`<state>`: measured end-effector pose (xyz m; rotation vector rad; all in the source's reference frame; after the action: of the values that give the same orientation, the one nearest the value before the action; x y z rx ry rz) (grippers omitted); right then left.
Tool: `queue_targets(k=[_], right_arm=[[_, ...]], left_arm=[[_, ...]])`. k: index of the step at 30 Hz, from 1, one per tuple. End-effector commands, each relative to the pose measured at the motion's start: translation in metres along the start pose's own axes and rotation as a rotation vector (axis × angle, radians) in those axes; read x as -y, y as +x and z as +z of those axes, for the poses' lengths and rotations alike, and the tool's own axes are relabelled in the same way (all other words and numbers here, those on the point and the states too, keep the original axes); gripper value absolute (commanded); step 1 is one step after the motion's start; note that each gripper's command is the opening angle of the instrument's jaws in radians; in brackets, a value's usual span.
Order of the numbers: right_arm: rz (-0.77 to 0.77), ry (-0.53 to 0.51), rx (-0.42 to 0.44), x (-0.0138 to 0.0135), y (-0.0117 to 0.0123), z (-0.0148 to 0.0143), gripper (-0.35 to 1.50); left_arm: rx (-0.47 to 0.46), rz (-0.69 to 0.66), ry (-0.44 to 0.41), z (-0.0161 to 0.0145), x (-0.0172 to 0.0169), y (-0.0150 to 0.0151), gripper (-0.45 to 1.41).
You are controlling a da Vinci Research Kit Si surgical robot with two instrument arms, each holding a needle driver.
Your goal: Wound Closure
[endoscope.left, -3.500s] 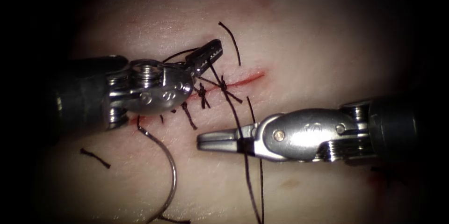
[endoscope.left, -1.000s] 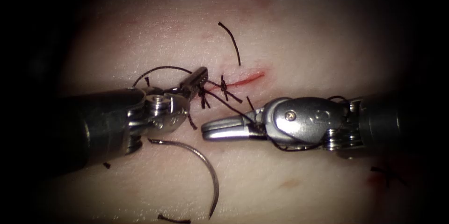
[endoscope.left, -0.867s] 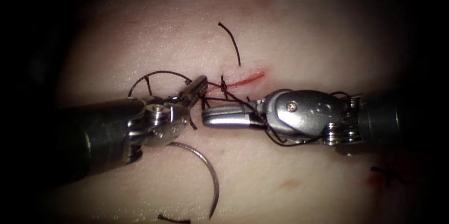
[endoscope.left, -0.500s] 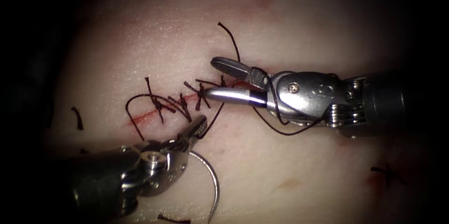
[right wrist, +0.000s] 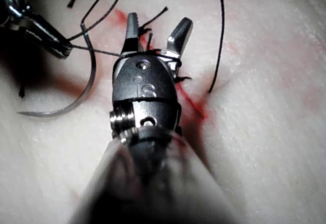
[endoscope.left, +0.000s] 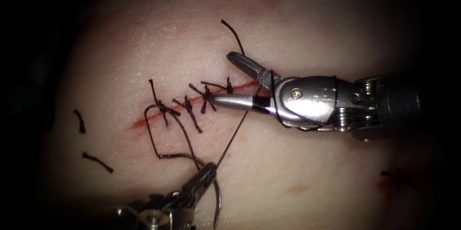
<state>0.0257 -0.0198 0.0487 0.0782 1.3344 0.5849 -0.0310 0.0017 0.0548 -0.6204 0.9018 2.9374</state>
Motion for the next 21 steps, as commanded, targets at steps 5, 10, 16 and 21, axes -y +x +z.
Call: queue_targets(k=[5, 10, 16, 21], right_arm=[[-0.04, -0.017, 0.02, 0.0002, -0.0011, 0.0008, 0.66], [-0.059, -0.051, 0.044, -0.0004, -0.0015, 0.0014, 0.66], [-0.064, -0.09, 0.072, -0.0008, -0.0024, 0.002, 0.64], [-0.092, -0.133, 0.102, -0.0013, -0.0026, 0.0017, 0.64]], left_arm=[[-0.001, -0.004, -0.003, 0.0001, 0.0001, 0.0007, -0.45], [-0.001, -0.007, -0.008, 0.0002, 0.0004, 0.001, -0.45], [0.001, -0.014, -0.01, 0.0009, 0.001, 0.0013, -0.45], [0.005, -0.02, -0.012, 0.0016, 0.0016, 0.0014, -0.45]])
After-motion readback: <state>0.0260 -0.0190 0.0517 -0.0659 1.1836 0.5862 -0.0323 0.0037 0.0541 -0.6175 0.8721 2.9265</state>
